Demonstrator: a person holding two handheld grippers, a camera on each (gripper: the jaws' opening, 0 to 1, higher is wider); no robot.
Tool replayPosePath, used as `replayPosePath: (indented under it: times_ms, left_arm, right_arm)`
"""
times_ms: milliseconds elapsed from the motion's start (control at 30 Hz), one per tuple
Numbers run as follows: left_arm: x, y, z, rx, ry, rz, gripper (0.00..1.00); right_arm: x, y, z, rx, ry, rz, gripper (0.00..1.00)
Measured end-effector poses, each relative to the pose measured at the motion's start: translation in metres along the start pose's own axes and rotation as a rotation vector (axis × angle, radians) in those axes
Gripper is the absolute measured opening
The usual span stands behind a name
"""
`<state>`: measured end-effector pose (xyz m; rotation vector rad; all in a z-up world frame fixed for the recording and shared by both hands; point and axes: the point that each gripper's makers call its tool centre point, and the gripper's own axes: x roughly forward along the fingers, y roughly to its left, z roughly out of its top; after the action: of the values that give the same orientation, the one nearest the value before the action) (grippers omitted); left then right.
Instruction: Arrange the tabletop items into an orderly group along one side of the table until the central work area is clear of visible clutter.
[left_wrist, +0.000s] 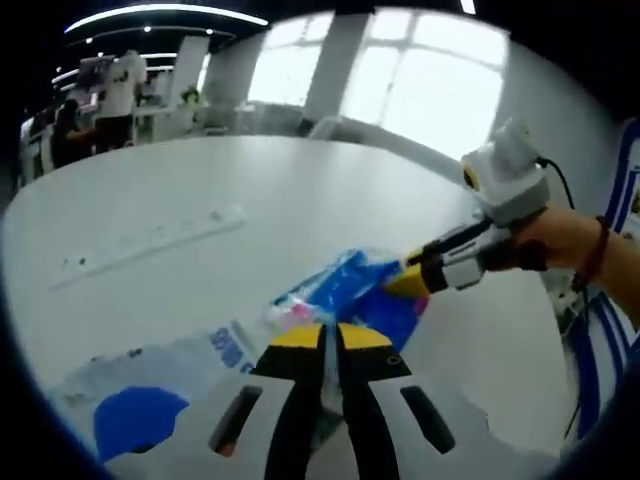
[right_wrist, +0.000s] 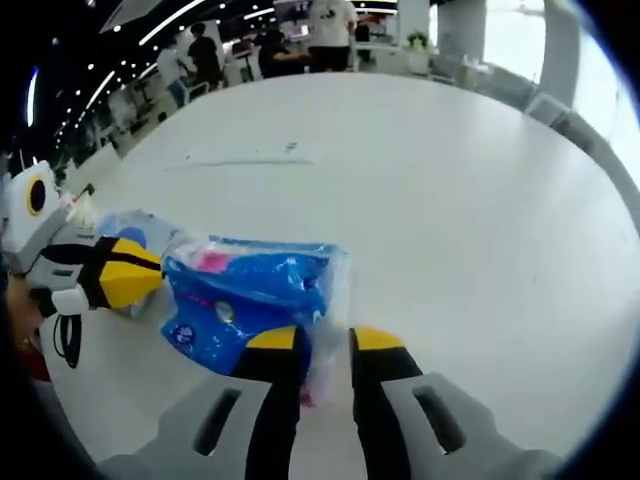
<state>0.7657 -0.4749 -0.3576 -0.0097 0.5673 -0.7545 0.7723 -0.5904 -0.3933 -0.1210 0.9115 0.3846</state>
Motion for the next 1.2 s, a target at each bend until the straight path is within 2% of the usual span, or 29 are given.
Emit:
replayPosePath:
  times_ms: [67, 133, 200, 367, 467, 500, 700, 867, 933, 1200]
  left_arm:
    - [-0.001, 0.000, 0.002, 0.052, -0.004, 0.012, 0.12]
    - [-0.003, -0.001, 0.003, 0.053, 0.002, 0.017, 0.16]
    - [-0.005, -0.004, 0.009, 0.075, -0.025, 0.003, 0.18]
    - [-0.008, -0.004, 0.013, 0.031, -0.031, -0.002, 0.31]
    - [-0.012, -0.006, 0.017, 0.045, -0.036, 0.005, 0.40]
    - [-0.013, -0.006, 0.018, 0.050, -0.039, 0.005, 0.43]
    - [-0.020, -0.005, 0.019, 0.062, -0.028, 0.005, 0.56]
    - [-0.033, -0.008, 0.017, 0.037, -0.013, -0.001, 0.64]
    - [-0.039, -0.010, 0.017, 0.039, -0.015, -0.002, 0.71]
    - [-0.061, -0.019, 0.027, 0.071, -0.047, -0.029, 0.85]
  right_arm:
    - [-0.002, 0.000, 0.003, 0.027, -0.014, -0.002, 0.20]
    - [-0.004, -0.001, 0.003, 0.026, -0.012, -0.006, 0.23]
    - [-0.007, -0.001, 0.005, 0.029, -0.023, -0.017, 0.29]
    - [-0.016, 0.000, 0.013, 0.026, -0.048, -0.030, 0.41]
    - [-0.021, 0.000, 0.018, 0.031, -0.071, -0.039, 0.54]
    - [-0.024, 0.001, 0.023, 0.029, -0.100, -0.037, 0.57]
    - [-0.032, 0.008, 0.029, 0.030, -0.123, -0.023, 0.71]
    - [-0.035, 0.013, 0.027, 0.054, -0.121, -0.019, 0.81]
    - [-0.036, 0.018, 0.024, 0.056, -0.115, -0.015, 0.87]
    - [-0.044, 0.030, 0.022, 0.041, -0.123, 0.001, 0.95]
